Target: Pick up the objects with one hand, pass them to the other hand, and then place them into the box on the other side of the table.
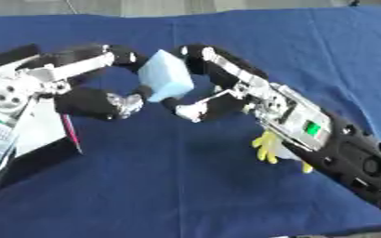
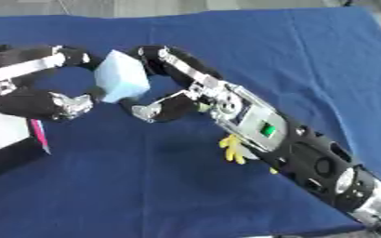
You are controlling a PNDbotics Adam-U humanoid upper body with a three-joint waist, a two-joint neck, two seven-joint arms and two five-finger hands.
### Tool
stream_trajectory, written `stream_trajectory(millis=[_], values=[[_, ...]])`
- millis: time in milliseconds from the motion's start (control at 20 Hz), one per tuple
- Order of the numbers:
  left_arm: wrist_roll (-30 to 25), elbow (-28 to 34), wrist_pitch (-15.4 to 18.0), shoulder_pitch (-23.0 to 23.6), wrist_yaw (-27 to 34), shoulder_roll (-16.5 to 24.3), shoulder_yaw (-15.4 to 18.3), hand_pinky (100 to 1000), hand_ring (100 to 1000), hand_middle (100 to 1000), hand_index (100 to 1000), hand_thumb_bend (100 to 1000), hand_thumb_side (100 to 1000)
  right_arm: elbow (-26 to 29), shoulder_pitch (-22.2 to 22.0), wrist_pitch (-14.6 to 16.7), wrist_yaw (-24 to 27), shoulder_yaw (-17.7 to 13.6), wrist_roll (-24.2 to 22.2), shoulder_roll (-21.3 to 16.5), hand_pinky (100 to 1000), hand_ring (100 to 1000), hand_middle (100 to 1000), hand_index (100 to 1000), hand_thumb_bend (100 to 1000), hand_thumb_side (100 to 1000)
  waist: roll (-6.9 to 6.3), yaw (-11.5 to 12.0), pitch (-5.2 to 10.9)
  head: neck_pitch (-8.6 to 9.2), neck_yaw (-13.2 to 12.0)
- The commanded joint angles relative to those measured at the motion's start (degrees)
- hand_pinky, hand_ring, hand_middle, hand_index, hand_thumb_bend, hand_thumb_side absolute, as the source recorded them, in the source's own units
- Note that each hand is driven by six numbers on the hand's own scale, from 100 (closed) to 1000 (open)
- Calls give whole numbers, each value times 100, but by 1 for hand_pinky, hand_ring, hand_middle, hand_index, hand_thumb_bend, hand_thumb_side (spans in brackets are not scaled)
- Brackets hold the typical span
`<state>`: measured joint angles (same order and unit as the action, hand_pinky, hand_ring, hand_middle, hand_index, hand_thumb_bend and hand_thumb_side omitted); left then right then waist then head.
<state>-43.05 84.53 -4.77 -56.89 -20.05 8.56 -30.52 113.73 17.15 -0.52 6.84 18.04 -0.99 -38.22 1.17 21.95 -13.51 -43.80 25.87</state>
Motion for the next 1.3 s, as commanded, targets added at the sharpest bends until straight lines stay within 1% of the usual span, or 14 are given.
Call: stream_trajectory(millis=[50, 250, 400, 550, 750, 1100, 1300], values=[[-114, 177, 52, -127, 16, -2, -23, 1000, 889, 797, 886, 102, 548, 86, 78, -33, -28, -120, -51, -155, 667, 530, 598, 638, 100, 100, 8, 5, -22, -32, 13], [-180, 155, 86, -148, -18, -9, -42, 1000, 888, 796, 886, 114, 548, 86, 86, -8, -24, -123, -82, -153, 663, 526, 594, 637, 100, 100, 4, 6, -30, -32, 23], [-223, 129, 118, -164, -29, -11, -53, 1000, 888, 795, 885, 124, 582, 86, 89, 9, -18, -127, -97, -165, 660, 523, 592, 635, 100, 100, -3, 10, -35, -32, 36], [-246, 115, 148, -182, -32, -15, -62, 1000, 886, 808, 883, 146, 648, 86, 95, 33, -11, -137, -118, -181, 657, 521, 589, 635, 100, 100, -8, 16, -42, -32, 59], [-263, 78, 193, -212, -73, -20, -86, 1000, 883, 812, 880, 172, 692, 86, 103, 57, -23, -137, -172, -183, 653, 518, 585, 638, 100, 100, -11, 24, -52, -32, 70], [-237, 17, 282, -251, -171, -35, -124, 1000, 883, 813, 881, 197, 700, 86, 106, 124, -52, -129, -257, -180, 639, 505, 569, 635, 100, 100, -16, 25, -56, -32, 87], [-268, -39, 343, -276, -238, -45, -150, 1000, 883, 813, 881, 190, 666, 86, 108, 148, -45, -131, -295, -185, 627, 495, 554, 632, 100, 100, -22, 29, -56, -32, 98]])
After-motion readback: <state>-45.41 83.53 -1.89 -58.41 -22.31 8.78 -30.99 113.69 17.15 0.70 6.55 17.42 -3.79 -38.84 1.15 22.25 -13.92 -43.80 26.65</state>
